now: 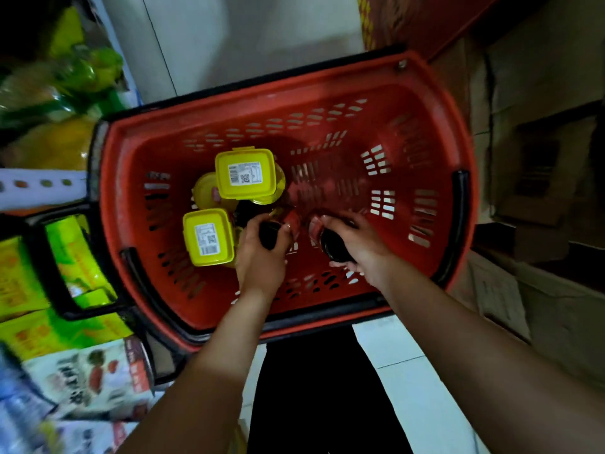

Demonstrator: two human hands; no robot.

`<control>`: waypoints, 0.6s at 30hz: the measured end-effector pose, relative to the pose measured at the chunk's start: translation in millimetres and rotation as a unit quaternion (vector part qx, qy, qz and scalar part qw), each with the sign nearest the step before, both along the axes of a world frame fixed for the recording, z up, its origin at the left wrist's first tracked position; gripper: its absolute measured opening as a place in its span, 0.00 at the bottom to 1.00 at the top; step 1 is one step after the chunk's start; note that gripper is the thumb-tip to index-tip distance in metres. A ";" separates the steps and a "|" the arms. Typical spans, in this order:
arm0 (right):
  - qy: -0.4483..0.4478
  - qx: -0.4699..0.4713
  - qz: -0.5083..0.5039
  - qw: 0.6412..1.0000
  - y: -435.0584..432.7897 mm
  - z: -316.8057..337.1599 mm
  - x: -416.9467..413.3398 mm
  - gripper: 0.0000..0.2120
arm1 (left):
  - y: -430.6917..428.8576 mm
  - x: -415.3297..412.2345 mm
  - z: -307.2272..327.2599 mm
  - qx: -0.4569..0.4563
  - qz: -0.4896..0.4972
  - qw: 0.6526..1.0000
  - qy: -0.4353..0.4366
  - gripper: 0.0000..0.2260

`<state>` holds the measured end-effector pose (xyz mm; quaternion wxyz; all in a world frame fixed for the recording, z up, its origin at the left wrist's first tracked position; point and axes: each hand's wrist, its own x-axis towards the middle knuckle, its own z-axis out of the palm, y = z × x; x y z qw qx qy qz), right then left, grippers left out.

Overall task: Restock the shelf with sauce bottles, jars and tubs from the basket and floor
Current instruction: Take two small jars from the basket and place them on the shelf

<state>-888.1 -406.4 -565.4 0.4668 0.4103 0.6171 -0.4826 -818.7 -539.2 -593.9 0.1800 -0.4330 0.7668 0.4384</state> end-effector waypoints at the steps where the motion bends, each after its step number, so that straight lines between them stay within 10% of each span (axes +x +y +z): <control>1: 0.003 -0.002 -0.003 1.000 0.5 9.8 -0.1 0.15 | -1.0 -1.0 9.3 0.004 0.006 1.000 0.000 0.17; 18: 0.061 0.010 -0.017 0.998 24.3 209.8 6.1 0.16 | -6.6 -2.1 218.8 0.093 0.071 0.993 0.016 0.13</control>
